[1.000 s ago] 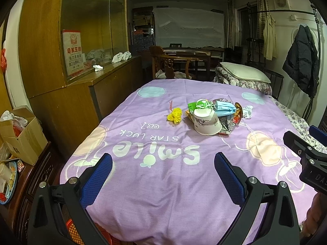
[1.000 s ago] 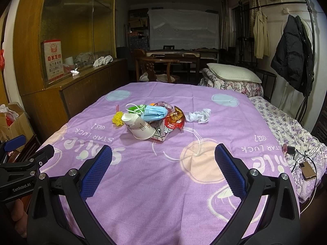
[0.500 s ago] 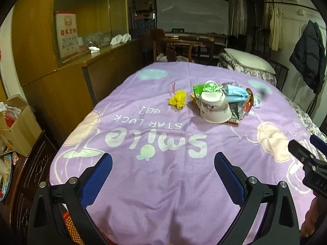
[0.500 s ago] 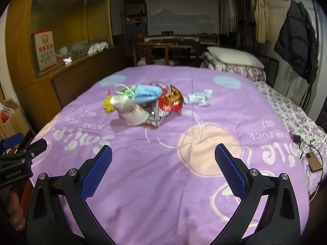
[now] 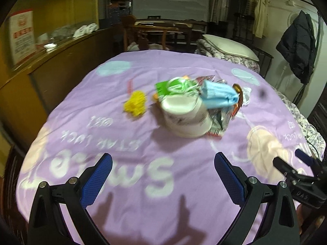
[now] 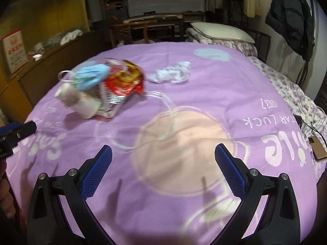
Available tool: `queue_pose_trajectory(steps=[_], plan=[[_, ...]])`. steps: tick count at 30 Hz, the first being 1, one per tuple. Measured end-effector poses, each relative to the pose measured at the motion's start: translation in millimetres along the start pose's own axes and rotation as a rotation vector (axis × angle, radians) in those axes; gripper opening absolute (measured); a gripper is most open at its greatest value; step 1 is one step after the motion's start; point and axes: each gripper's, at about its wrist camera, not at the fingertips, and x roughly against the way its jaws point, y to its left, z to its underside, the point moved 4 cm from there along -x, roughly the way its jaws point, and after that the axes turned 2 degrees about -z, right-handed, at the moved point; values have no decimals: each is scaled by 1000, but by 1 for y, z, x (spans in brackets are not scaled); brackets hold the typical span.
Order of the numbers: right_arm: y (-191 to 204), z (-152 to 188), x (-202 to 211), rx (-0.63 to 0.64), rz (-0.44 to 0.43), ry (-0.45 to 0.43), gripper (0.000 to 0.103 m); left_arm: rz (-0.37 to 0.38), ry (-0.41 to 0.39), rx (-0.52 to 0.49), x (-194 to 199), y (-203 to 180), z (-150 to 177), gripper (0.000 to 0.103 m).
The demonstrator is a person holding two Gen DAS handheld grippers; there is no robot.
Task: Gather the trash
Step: 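Reach the left tool to the white paper cup and close on it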
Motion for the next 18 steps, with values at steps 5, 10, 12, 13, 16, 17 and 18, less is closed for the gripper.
queue_pose_trajectory(steps=[5, 10, 12, 13, 16, 17, 18], plan=[[-12, -3, -25, -12, 18, 38, 96, 38, -10, -1, -35, -10, -23, 97], [-17, -3, -43, -21, 12, 56, 96, 77, -18, -19, -70, -18, -41, 97], [-17, -1, -51, -26, 0, 68, 96, 79, -16, -25, -81, -21, -46, 97], [-16, 1, -54, -27, -6, 79, 96, 82, -18, -24, -83, -22, -47, 97], [-10, 2, -55, -3, -27, 76, 96, 96, -30, -11, -88, -19, -50, 91], [-8, 3, -55, 5, -35, 72, 96, 108, -35, -7, -88, -19, -49, 82], [-6, 3, -55, 12, -40, 72, 96, 126, -36, -6, -87, -17, -49, 77]])
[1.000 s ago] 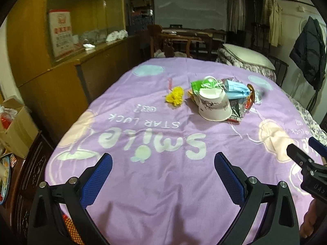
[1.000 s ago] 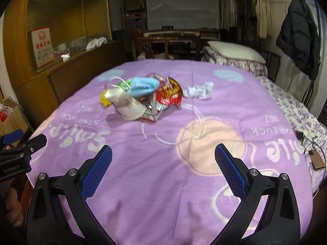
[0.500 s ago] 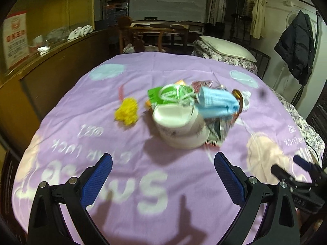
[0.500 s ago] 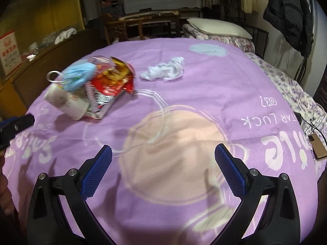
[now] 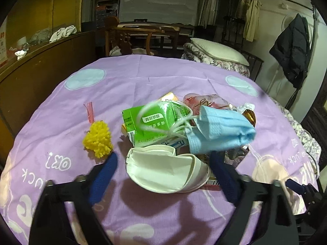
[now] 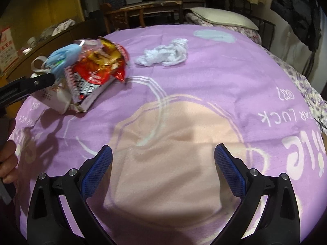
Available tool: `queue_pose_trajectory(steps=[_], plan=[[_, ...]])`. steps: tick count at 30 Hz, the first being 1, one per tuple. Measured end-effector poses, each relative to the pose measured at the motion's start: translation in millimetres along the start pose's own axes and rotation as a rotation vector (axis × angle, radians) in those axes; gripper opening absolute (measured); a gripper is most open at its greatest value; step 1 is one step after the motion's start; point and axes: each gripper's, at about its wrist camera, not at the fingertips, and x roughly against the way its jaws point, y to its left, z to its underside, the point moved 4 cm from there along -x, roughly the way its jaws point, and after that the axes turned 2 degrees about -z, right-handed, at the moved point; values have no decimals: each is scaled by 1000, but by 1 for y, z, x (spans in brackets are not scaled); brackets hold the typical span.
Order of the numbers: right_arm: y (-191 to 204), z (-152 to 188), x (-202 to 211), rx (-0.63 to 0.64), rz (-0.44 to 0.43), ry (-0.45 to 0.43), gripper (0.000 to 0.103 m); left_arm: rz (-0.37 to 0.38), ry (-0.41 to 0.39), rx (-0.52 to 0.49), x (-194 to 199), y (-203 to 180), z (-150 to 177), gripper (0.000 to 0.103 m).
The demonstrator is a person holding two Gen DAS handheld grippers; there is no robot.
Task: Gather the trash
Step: 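Reach the left tool to the white paper cup and close on it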
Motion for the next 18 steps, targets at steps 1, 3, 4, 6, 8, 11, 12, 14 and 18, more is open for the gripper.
queue_pose_trajectory(steps=[1, 3, 4, 6, 8, 11, 12, 14, 18], plan=[[1, 0, -1, 3, 0, 1, 96, 12, 1, 2, 2, 1, 0, 74], [1, -1, -2, 0, -4, 1, 96, 7, -14, 5, 9, 5, 3, 74], [1, -1, -1, -6, -9, -3, 96, -1, -24, 2, 14, 7, 6, 74], [-2, -1, 1, -20, -19, -12, 96, -20, -35, -10, 27, 12, 13, 74], [-5, 0, 3, -33, -28, -17, 96, -39, -37, -13, 39, 19, 21, 74], [-5, -1, 3, -39, -31, -16, 96, -64, -23, -2, 56, 33, 34, 55], [-5, -1, 3, -37, -31, -17, 96, -64, 1, 4, 60, 40, 41, 54], [-1, -4, 6, -26, -42, -29, 96, -76, 13, 19, 66, 49, 52, 54], [24, -23, 13, 4, -124, -61, 96, -66, 31, 24, 71, 55, 66, 67]])
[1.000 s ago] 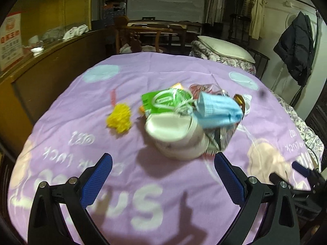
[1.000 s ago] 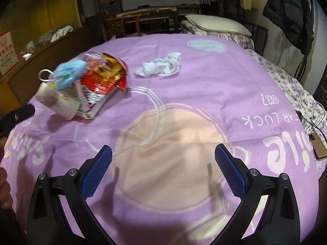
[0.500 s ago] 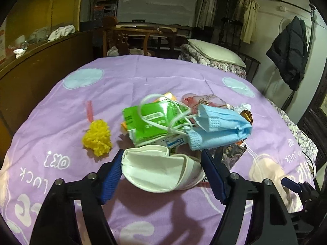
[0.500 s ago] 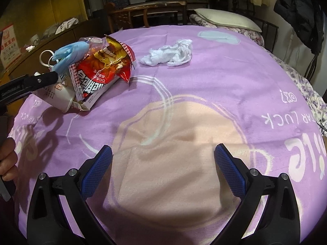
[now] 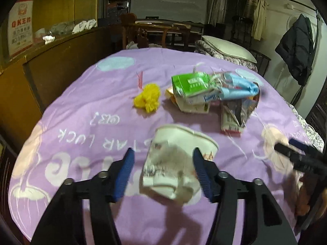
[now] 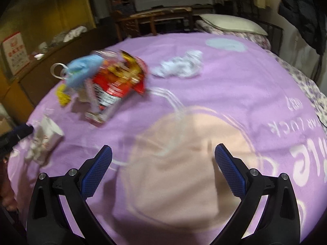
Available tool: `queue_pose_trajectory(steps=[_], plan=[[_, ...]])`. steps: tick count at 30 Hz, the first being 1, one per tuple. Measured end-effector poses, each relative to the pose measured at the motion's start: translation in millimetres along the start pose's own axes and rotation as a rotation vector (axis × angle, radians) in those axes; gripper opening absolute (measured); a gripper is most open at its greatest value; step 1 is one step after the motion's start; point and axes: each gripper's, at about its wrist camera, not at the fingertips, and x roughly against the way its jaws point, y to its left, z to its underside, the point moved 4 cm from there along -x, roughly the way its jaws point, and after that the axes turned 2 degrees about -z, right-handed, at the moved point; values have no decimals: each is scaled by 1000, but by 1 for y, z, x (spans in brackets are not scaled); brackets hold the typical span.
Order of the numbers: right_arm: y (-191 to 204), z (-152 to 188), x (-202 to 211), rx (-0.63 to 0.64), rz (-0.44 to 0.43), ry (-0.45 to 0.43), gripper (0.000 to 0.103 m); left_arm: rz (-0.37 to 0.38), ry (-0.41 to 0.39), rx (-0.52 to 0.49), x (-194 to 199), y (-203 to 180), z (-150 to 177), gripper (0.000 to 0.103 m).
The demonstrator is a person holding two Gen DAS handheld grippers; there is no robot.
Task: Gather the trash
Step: 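Reach the left tool to the white paper cup and close on it, then lift the paper cup with the left tool while the right tool grasps the blue mask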
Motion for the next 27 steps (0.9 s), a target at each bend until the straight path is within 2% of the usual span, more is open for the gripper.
queue_pose_trajectory(steps=[2, 4, 8, 10, 12, 15, 16, 17, 18, 24, 27], plan=[[12, -13, 1, 4, -37, -19, 96, 10, -3, -11, 1, -5, 3, 83], [29, -33, 1, 24, -77, -52, 96, 19, -7, -53, -1, -15, 2, 91], [56, -65, -6, 83, -80, -101, 96, 5, -1, -114, -12, -31, 4, 92], [68, -78, -17, 112, -90, -98, 96, 13, 21, -103, -21, -29, 4, 92], [76, -83, -32, 145, -58, -78, 90, 23, 33, -83, -25, -24, 4, 92], [76, -77, -43, 171, -22, -44, 66, 32, 43, -69, -28, -19, 2, 92], [74, -75, -42, 171, -26, -42, 49, 44, 50, -66, -31, -18, 2, 92], [71, -72, -39, 165, -33, -41, 37, 51, 55, -64, -32, -18, 2, 92], [67, -70, -33, 150, -46, -45, 34, 57, 61, -63, -34, -18, 2, 92], [42, -59, 7, 77, -106, -95, 32, 85, 77, -59, -45, -21, 0, 92], [46, -66, 3, 86, -134, -84, 40, 90, 112, -37, -55, -19, 1, 92]])
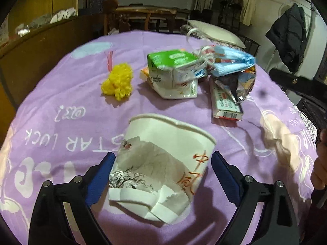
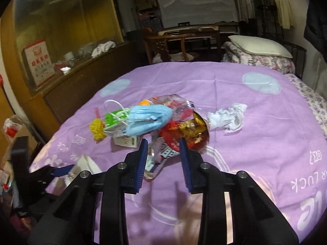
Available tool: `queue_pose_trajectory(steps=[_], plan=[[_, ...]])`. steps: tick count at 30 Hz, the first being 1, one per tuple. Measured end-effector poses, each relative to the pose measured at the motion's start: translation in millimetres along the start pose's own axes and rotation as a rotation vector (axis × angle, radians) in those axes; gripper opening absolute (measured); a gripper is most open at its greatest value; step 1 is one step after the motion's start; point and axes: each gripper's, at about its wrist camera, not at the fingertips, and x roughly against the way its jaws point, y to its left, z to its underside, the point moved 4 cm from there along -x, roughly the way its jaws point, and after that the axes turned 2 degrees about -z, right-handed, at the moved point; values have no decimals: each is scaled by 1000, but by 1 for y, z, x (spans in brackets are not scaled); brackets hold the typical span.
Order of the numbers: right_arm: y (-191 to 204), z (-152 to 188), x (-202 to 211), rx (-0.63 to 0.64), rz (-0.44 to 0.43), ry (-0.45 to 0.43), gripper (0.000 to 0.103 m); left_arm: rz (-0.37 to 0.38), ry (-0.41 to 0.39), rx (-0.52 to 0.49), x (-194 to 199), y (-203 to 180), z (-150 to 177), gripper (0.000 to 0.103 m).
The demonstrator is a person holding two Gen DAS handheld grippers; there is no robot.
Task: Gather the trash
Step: 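Lift the paper cup with the left tool while the right tool grasps the blue mask, then carry both items to the red wastebasket and open both tools over it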
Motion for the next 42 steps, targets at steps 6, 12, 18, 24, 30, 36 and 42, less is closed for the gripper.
queue_pose_trajectory(steps=[6, 12, 18, 24, 30, 36, 42], plan=[[6, -21, -40, 16, 2, 25, 60, 3, -43, 38, 9, 11, -1, 87], [4, -21, -46, -16, -47, 22, 33, -22, -119, 52, 43, 23, -10, 87], [17, -19, -1, -3, -70, -67, 28, -59, -165, 73, 73, 32, -11, 87], [27, -21, 45, -11, -129, -141, 28, -76, -203, 101, 110, 37, -14, 87], [43, -15, 80, -3, -186, -172, 28, -128, -236, 126, 151, 44, -2, 87], [77, -6, 105, 42, -267, -183, 28, -229, -242, 158, 203, 66, 33, 87], [126, 3, 115, 98, -384, -163, 28, -345, -212, 216, 248, 108, 79, 87]])
